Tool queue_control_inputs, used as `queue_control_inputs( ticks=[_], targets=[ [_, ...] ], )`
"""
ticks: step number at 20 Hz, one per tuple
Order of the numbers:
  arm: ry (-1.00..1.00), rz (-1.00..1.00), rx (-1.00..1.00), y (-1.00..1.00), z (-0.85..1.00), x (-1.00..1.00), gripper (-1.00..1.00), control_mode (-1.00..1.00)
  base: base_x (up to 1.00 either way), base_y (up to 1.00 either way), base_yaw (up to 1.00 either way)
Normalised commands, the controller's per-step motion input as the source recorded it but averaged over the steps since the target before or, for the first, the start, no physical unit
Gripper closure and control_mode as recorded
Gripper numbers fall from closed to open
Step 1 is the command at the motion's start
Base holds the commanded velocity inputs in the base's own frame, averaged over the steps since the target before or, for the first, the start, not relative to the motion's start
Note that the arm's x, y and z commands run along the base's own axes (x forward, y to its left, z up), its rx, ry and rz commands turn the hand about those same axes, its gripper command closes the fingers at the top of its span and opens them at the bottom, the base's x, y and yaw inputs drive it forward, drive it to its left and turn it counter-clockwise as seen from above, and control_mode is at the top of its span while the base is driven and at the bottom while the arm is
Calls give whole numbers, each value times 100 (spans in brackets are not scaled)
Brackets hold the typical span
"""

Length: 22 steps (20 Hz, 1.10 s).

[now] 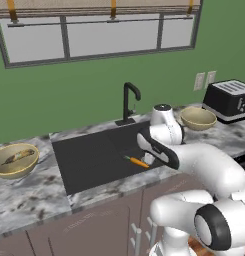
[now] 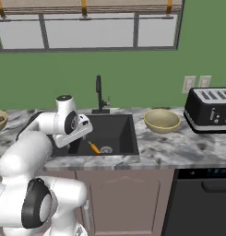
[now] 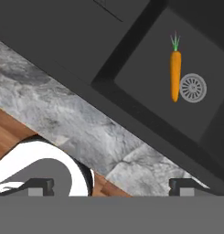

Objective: Pick the bananas from the cabinet and place them in one bowl. Pick the carrot from the sink and place it in the other bowl.

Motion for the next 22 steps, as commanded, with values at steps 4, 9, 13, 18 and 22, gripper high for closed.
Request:
queue_control_inputs(
  ticks=[4,9,13,18,22],
  targets=[
    [0,0,0,10,-13,87,-100,-100,0,0,0],
    [0,0,0,6,-26,79,-100,-100,0,0,0],
    [0,0,0,0,-3,5,-100,-100,0,0,0],
    [-4,0,7,-19,-24,0,-100,-100,0,0,0],
    [-5,0,17,-18,-25,0,-100,-100,0,0,0]
  ],
)
